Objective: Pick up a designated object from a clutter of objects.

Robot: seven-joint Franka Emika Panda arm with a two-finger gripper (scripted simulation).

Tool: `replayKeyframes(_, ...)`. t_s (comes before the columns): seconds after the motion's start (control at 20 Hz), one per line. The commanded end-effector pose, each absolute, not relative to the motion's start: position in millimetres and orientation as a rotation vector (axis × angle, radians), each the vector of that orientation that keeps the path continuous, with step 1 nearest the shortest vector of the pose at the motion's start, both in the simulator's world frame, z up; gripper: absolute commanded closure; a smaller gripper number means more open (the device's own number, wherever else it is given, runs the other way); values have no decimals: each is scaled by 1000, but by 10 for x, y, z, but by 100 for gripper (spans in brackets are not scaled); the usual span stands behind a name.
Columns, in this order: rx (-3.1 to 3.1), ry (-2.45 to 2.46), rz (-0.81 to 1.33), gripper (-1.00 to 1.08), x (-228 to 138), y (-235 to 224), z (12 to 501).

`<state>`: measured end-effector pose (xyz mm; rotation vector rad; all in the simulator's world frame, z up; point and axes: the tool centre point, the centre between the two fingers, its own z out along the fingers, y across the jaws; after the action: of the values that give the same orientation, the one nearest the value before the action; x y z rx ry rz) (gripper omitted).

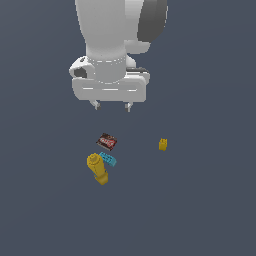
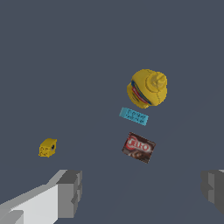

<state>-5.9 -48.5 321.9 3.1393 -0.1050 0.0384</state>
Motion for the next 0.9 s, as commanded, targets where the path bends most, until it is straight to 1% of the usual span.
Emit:
replayKeyframes(0.0,3140,-83,37,-92,-58,-495,3183)
replayKeyframes(0.4,3139,62,34,-92,-49,-555,2958)
replayKeyframes(0.85,3120,345,28,-92,-66,-672,2522)
